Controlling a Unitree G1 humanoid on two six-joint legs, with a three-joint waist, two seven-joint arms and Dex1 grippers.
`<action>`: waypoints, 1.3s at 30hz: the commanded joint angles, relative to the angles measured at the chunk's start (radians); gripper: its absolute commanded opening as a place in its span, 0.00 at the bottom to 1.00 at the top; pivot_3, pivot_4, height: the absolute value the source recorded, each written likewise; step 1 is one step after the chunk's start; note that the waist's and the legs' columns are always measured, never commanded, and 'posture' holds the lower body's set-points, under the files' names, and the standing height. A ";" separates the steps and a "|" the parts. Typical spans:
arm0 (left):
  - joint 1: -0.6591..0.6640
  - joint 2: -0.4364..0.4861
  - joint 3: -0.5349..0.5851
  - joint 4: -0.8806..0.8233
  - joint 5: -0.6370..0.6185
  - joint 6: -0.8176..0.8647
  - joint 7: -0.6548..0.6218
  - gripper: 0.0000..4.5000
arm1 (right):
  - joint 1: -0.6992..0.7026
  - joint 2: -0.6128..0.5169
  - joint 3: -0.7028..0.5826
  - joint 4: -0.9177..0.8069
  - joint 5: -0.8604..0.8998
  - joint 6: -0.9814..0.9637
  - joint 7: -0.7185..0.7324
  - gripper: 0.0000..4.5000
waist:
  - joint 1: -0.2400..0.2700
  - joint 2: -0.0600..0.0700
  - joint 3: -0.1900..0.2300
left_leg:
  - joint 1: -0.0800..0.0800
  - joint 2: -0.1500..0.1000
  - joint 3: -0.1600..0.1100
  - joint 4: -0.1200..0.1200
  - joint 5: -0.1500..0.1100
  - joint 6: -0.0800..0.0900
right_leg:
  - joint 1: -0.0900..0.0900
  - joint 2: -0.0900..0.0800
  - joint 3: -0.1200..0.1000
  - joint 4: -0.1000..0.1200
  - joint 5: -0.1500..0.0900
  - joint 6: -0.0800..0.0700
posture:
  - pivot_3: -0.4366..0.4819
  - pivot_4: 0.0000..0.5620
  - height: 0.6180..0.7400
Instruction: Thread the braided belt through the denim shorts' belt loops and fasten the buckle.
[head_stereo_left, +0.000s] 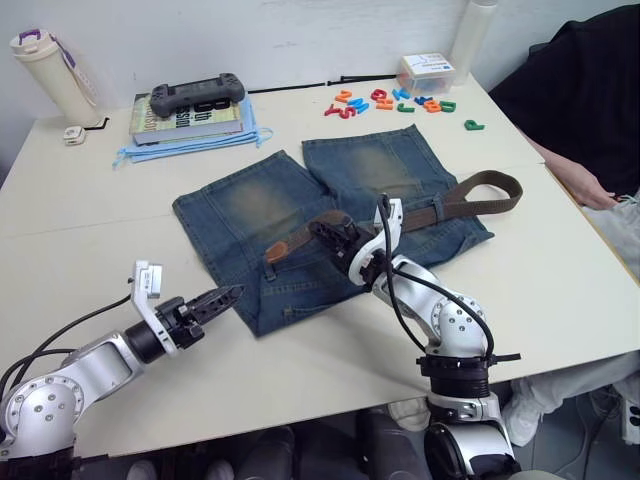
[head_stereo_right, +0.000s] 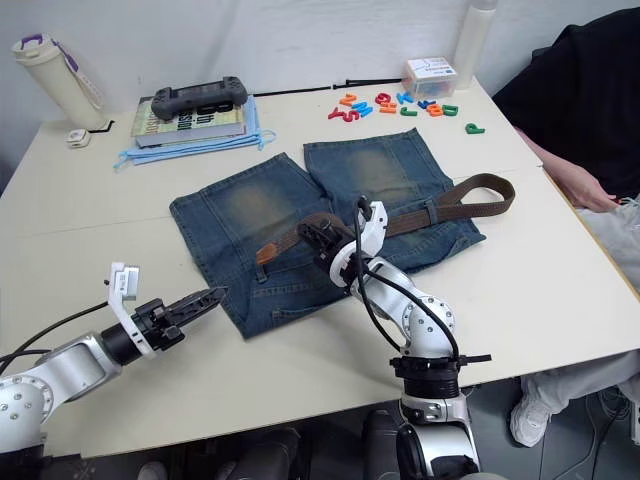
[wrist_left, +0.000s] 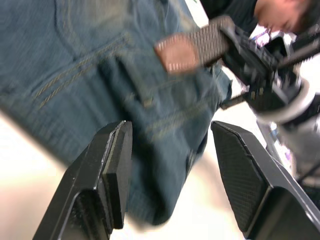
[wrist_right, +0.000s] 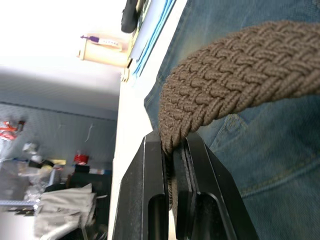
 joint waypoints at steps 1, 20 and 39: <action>0.020 0.014 0.023 -0.040 0.026 -0.024 -0.062 0.63 | -0.013 0.029 -0.001 -0.012 -0.031 -0.021 0.022 0.00 | 0.000 0.000 0.000 | 0.000 0.000 0.000 0.000 0.000 0.000 | 0.000 0.000 0.000 0.000 0.000 0.000 | 0.48 0.27 0.93; 0.046 0.010 -0.014 0.011 0.340 -0.234 -0.303 0.63 | 0.018 0.028 0.015 -0.040 -0.137 0.046 0.045 0.00 | -0.002 0.000 0.000 | 0.001 0.001 0.000 -0.005 0.000 0.000 | 0.000 0.000 0.000 -0.003 0.000 0.000 | 0.48 0.27 0.93; -0.035 -0.038 -0.079 -0.089 0.467 -0.261 -0.252 0.63 | -0.054 0.136 0.065 0.097 -0.261 0.105 0.117 0.00 | -0.007 0.000 0.000 | 0.001 0.004 0.001 -0.005 0.000 -0.001 | 0.000 0.001 -0.001 -0.002 0.000 -0.001 | 0.48 0.27 0.93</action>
